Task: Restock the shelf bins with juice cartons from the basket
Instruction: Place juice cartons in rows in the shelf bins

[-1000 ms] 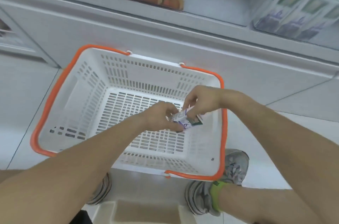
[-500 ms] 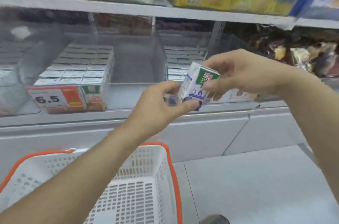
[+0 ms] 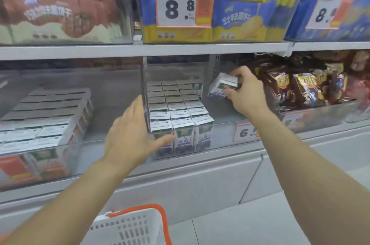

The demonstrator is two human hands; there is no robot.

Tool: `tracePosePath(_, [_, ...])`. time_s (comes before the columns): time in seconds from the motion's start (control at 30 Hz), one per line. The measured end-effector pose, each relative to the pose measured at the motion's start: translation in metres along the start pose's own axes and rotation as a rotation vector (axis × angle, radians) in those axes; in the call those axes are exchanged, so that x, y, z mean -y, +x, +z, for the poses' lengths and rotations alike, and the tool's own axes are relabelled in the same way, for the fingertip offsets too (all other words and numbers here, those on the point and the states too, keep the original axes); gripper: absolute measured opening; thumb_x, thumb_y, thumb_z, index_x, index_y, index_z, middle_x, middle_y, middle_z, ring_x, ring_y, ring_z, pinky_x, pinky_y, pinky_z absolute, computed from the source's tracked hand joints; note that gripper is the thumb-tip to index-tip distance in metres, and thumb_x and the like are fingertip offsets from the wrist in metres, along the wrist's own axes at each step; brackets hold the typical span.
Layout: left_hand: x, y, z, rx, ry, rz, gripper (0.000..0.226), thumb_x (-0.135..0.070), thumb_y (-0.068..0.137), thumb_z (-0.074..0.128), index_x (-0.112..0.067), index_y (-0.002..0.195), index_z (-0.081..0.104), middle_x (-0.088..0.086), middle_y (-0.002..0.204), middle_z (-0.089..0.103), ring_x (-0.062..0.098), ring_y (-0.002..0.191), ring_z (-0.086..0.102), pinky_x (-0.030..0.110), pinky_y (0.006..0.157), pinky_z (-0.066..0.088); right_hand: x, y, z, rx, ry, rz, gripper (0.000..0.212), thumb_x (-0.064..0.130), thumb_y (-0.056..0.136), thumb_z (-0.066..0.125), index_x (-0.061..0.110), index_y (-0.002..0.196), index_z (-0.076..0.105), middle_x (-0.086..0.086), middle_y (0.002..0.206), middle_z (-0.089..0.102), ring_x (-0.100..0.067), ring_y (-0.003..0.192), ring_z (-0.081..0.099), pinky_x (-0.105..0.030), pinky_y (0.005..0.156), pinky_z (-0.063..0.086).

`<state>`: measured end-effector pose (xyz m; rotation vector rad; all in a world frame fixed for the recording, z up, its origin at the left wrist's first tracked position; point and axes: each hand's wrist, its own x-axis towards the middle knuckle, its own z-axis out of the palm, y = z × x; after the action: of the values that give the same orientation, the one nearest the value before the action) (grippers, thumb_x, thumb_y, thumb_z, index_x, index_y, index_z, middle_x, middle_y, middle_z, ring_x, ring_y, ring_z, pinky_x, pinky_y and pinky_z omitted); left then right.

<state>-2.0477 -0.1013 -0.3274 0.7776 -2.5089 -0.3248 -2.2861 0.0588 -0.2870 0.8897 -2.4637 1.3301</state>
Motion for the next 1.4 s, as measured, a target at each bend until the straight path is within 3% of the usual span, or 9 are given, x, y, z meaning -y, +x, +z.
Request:
tracePosePath(0.23, [0.003, 0.002, 0.006, -0.030, 0.113, -0.016, 0.134, -0.094, 0.055, 0.048, -0.021, 0.157, 0.002, -0.001, 0.138, 0.057, 0.023, 0.117, 0.060, 0.036, 0.079, 0.052, -0.007, 0.075, 0.070, 0.327, -0.397, -0.012, 0.043, 0.015, 0.087, 0.072, 0.021, 0.125, 0.054, -0.012, 0.125, 0.062, -0.031, 0.104, 0.063, -0.030, 0.079, 0.048])
tracePosePath(0.43, [0.003, 0.003, 0.006, -0.019, 0.125, -0.016, 0.131, -0.094, 0.056, 0.045, -0.025, 0.156, -0.004, -0.006, 0.136, 0.056, 0.018, 0.116, 0.060, 0.032, 0.075, 0.049, -0.019, 0.094, 0.100, 0.423, -0.302, 0.063, 0.059, 0.012, 0.085, 0.074, 0.021, 0.135, 0.043, -0.013, 0.130, 0.056, -0.030, 0.102, 0.061, -0.045, 0.084, 0.058])
tracePosePath(0.67, [0.002, 0.002, 0.005, -0.010, 0.142, 0.007, 0.129, -0.094, 0.061, 0.042, -0.023, 0.155, -0.012, -0.010, 0.139, 0.051, 0.012, 0.117, 0.059, 0.026, 0.070, 0.043, -0.027, 0.107, 0.095, 0.471, 0.188, 0.436, 0.061, 0.031, 0.093, 0.068, 0.024, 0.147, 0.041, 0.001, 0.125, 0.062, -0.018, 0.096, 0.066, -0.030, 0.069, 0.059])
tracePosePath(0.83, [0.003, 0.002, 0.005, -0.004, 0.137, 0.014, 0.130, -0.096, 0.059, 0.037, -0.023, 0.155, -0.014, -0.011, 0.138, 0.052, 0.011, 0.114, 0.060, 0.024, 0.066, 0.039, -0.009, 0.106, 0.111, 0.518, 0.021, 0.313, 0.059, 0.041, 0.100, 0.052, 0.022, 0.153, 0.035, 0.002, 0.155, 0.039, -0.025, 0.135, 0.046, -0.032, 0.099, 0.046])
tracePosePath(0.97, [0.003, 0.004, 0.006, -0.012, 0.130, 0.014, 0.130, -0.096, 0.059, 0.035, -0.023, 0.155, -0.015, -0.012, 0.132, 0.054, 0.011, 0.109, 0.062, 0.024, 0.061, 0.033, -0.009, 0.105, 0.115, 0.477, -0.023, 0.280, 0.060, 0.041, 0.101, 0.052, 0.018, 0.153, 0.035, -0.004, 0.156, 0.038, -0.028, 0.133, 0.047, -0.030, 0.095, 0.046])
tracePosePath(1.03, [0.002, 0.003, 0.006, -0.024, 0.119, 0.008, 0.131, -0.096, 0.059, 0.039, -0.024, 0.156, -0.012, -0.011, 0.132, 0.056, 0.012, 0.109, 0.062, 0.024, 0.061, 0.033, -0.011, 0.101, 0.109, 0.531, 0.037, 0.304, 0.068, 0.045, 0.096, 0.058, 0.023, 0.155, 0.031, -0.002, 0.157, 0.036, -0.027, 0.134, 0.046, -0.039, 0.104, 0.048])
tracePosePath(1.13, [0.001, 0.002, 0.004, -0.023, 0.099, 0.004, 0.131, -0.095, 0.058, 0.040, -0.023, 0.156, -0.008, -0.009, 0.129, 0.058, 0.014, 0.109, 0.063, 0.025, 0.061, 0.034, -0.013, 0.096, 0.098, 0.603, 0.135, 0.338, 0.086, 0.055, 0.088, 0.062, 0.039, 0.157, 0.013, 0.008, 0.163, 0.024, -0.026, 0.136, 0.045, -0.040, 0.095, 0.053])
tracePosePath(1.27, [0.002, 0.002, 0.005, -0.045, 0.075, 0.003, 0.129, -0.092, 0.062, 0.046, -0.023, 0.156, -0.009, -0.009, 0.132, 0.056, 0.013, 0.113, 0.060, 0.027, 0.067, 0.040, 0.004, 0.070, 0.079, 0.592, -0.173, 0.268, 0.064, 0.048, 0.102, 0.039, 0.027, 0.157, 0.016, -0.012, 0.159, 0.033, -0.032, 0.108, 0.063, -0.033, 0.071, 0.057])
tracePosePath(1.4, [0.000, 0.000, 0.003, -0.069, 0.033, 0.002, 0.126, -0.086, 0.064, 0.057, -0.024, 0.157, -0.001, -0.009, 0.133, 0.057, 0.015, 0.118, 0.059, 0.030, 0.074, 0.046, 0.033, 0.028, 0.068, 0.760, -0.187, 0.262, 0.048, 0.036, 0.105, 0.041, 0.014, 0.148, 0.037, -0.016, 0.139, 0.054, -0.035, 0.115, 0.061, -0.031, 0.079, 0.052])
